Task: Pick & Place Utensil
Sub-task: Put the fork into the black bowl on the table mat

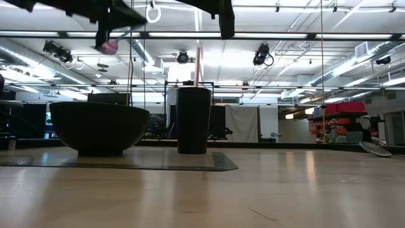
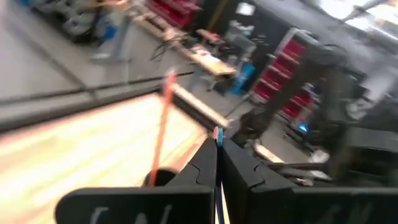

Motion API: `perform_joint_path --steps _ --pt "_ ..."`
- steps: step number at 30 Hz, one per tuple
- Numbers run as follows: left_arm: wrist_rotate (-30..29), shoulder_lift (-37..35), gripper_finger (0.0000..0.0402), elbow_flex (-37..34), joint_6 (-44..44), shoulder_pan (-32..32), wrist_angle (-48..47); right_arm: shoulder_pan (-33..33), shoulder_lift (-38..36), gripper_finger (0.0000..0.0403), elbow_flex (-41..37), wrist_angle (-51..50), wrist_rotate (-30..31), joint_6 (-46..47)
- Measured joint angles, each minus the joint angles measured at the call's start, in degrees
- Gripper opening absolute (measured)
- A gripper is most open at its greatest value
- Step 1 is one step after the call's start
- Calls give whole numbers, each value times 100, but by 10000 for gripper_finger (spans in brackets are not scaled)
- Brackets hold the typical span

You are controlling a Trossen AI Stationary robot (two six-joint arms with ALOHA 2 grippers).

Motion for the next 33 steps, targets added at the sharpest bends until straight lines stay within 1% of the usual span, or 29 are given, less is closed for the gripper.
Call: perform_joint_path --steps 7,13,16,19,27,33 --pt "-134 81 8 -840 -1211 472 6 25 0 219 1 -58 -52 9" --pt "-266 91 8 -1326 -1411 713 162 34 2 219 -1 -200 -63 51" --pt "-267 117 8 -1383 -1353 733 244 34 2 220 1 -204 -59 55" --pt "-271 225 12 -1452 -1536 707 183 34 2 220 1 -205 -59 58" --pt "-611 756 12 -1452 -1748 585 143 34 2 220 -1 -244 -59 70" --pt "-666 958 11 -1452 -1781 488 145 34 4 220 1 -296 -57 76"
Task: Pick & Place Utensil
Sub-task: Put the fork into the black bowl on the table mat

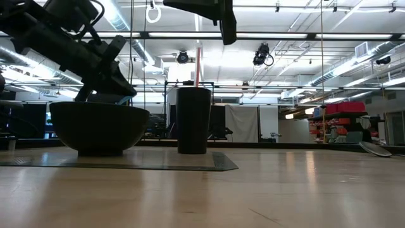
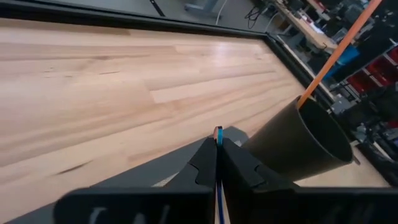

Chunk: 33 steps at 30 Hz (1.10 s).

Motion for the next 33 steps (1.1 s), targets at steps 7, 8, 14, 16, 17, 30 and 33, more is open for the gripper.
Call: perform_joint_path --steps 7,8,14,16,17,30,33 --pt "-311 68 14 2 -74 -59 15 0 2 220 -1 -69 12 40" --pt "-310 68 14 2 -74 -59 6 0 2 220 -1 -74 11 40" --pt "-494 176 11 2 -33 -199 15 0 2 220 0 -70 9 39" --pt "-644 246 10 2 -107 -270 0 0 2 220 0 -71 9 39" --pt "-659 295 11 2 -171 -292 22 0 2 220 -2 -71 8 39" --pt "-707 506 21 2 -212 -345 59 0 2 220 -2 -71 2 37" --pt "-710 506 25 2 -180 -343 -26 0 2 220 0 -71 -3 37"
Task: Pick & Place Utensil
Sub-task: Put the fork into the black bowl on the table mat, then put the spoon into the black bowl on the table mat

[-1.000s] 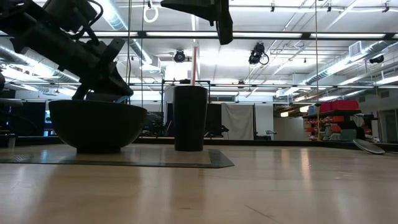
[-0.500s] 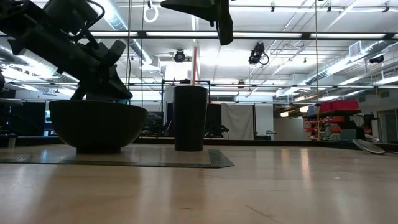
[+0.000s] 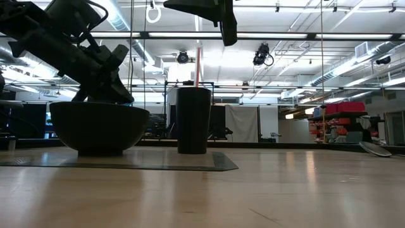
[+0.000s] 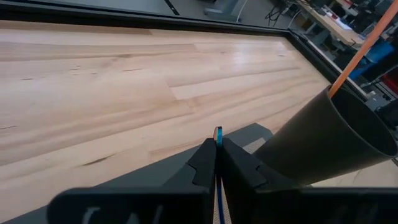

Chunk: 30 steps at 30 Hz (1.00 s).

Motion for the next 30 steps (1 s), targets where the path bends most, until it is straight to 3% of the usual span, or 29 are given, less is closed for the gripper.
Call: perform_joint_path --steps 20,30 --pt "52 0 29 4 218 2 -63 -2 0 220 -1 -4 -104 -2" --pt "83 0 70 4 300 0 -304 0 0 220 0 -35 -122 -2"
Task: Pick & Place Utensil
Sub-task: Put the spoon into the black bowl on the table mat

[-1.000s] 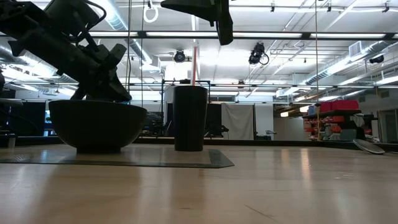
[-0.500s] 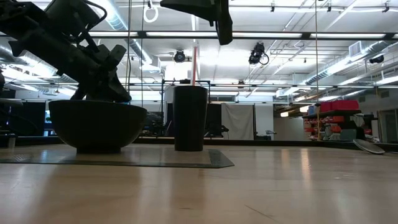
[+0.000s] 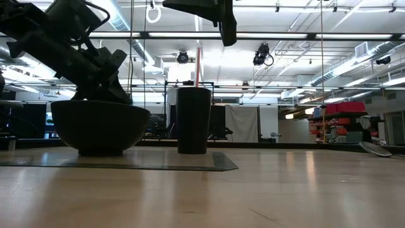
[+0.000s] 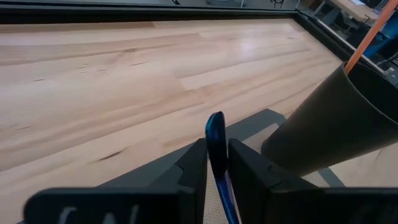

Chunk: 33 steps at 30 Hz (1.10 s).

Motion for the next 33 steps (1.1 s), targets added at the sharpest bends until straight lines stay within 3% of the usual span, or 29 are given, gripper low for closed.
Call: perform_joint_path --steps 9,16,23,28,33 --pt "37 -1 99 0 11 0 12 11 2 220 -2 -7 -29 -54" --pt "467 -63 106 10 209 0 53 121 -24 220 0 -156 -13 -475" --pt "549 -413 116 15 359 0 -258 204 -250 220 -2 -666 153 -579" --pt "652 -857 121 13 374 0 -738 328 -525 220 -2 -1377 462 -615" --pt "1221 -1372 122 13 484 -91 -730 451 -1100 220 -2 -3117 786 -146"
